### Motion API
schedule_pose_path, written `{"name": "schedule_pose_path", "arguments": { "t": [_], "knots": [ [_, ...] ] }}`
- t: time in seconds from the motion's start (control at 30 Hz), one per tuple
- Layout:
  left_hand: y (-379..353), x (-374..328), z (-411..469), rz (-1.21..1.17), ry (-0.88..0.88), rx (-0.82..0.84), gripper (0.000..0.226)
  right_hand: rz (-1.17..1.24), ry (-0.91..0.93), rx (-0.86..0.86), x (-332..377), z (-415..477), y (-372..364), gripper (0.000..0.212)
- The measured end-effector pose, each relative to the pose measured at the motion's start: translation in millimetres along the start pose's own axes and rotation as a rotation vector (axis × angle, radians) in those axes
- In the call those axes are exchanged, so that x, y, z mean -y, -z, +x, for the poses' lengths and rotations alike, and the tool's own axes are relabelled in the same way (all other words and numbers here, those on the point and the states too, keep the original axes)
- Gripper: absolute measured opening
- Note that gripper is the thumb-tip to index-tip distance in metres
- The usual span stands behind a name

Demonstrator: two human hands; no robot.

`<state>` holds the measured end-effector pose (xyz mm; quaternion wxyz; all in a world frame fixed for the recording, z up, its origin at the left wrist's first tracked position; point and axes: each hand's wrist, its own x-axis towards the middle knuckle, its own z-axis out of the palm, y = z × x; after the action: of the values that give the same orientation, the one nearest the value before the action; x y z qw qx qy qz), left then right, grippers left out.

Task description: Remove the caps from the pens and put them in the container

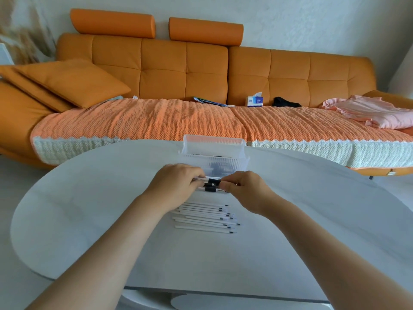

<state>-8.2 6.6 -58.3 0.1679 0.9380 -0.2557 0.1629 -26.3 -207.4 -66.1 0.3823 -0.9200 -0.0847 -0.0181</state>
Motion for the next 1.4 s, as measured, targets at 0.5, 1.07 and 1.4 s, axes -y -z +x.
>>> {"name": "schedule_pose_path", "arguments": {
  "t": [0.5, 1.07, 1.4],
  "knots": [
    [0.2, 23.0, 20.8, 0.067, 0.012, -0.254, 0.052, -0.260, 0.231, -0.384, 9.7, 33.9, 19.4, 0.025],
    [-26.7, 34.7, 22.1, 0.050, 0.040, 0.045, 0.070, -0.247, -0.083, 0.022, 22.9, 99.4, 17.8, 0.033],
    [-22.7, 25.2, 20.1, 0.066, 0.013, -0.020, 0.065, -0.396, 0.061, -0.013, 29.8, 63.6, 25.5, 0.032]
  ]
}}
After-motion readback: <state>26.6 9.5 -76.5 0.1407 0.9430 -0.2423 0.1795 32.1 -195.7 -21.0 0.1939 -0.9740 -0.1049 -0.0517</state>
